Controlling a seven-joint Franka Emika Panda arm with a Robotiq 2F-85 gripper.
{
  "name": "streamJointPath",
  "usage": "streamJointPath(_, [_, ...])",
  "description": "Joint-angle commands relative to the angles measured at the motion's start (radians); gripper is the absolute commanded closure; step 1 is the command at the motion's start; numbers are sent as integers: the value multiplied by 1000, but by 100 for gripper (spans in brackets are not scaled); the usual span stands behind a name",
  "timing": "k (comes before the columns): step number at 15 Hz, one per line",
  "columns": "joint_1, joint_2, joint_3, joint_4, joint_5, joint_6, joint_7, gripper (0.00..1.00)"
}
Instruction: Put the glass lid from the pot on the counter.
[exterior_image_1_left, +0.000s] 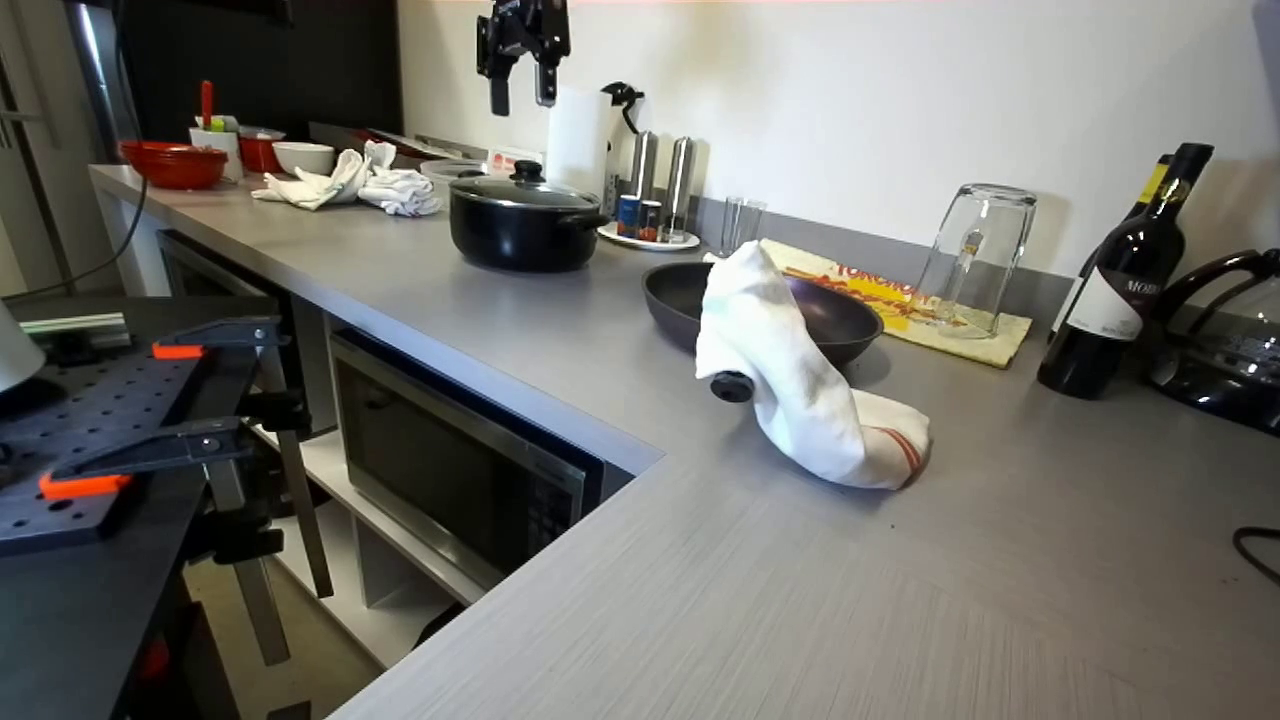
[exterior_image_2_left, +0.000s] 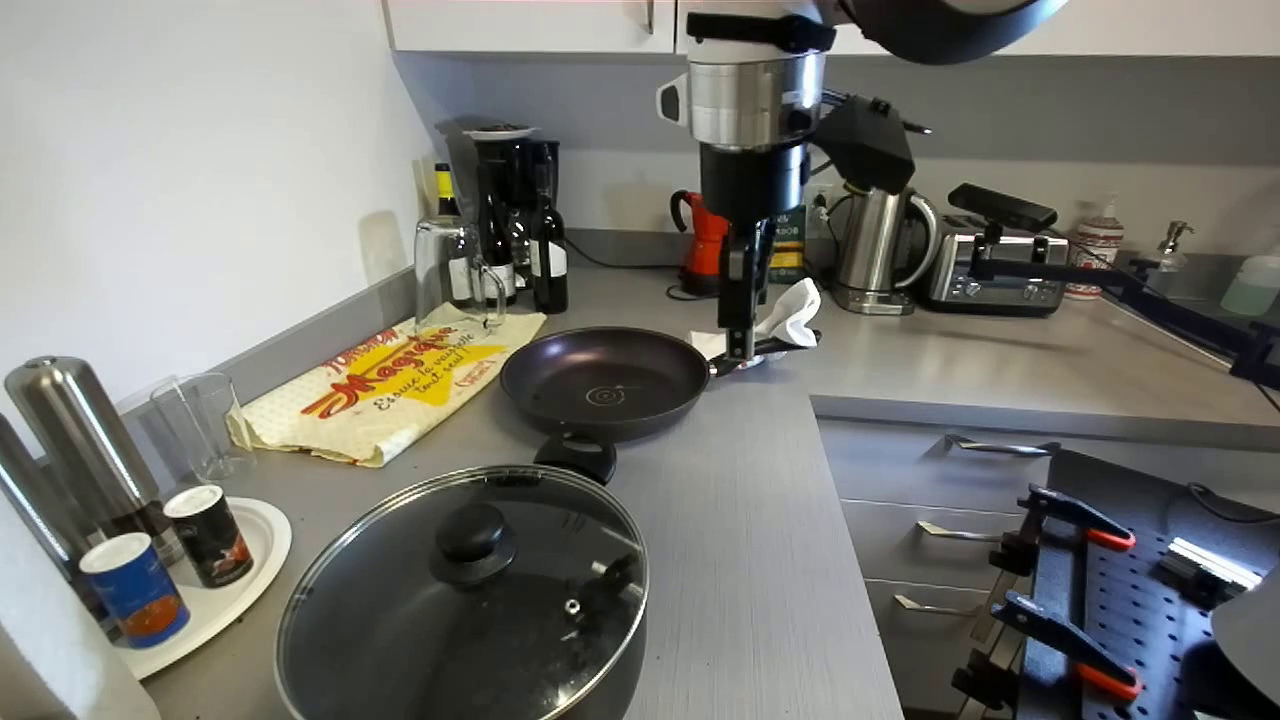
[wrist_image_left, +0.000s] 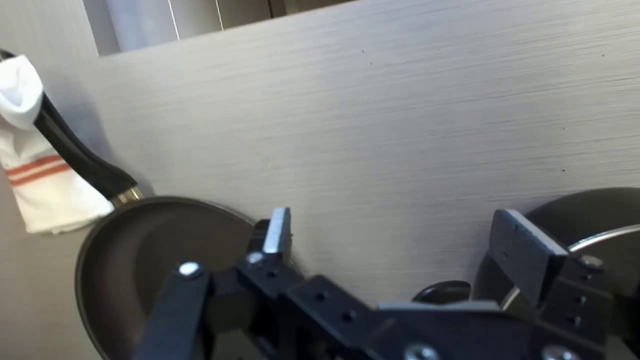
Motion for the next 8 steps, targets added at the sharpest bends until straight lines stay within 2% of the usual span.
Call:
streamJointPath(1, [45,111,-5,110,-17,32,-116,0])
streamJointPath(8, [112,305,7,305,-10,34,-292,0])
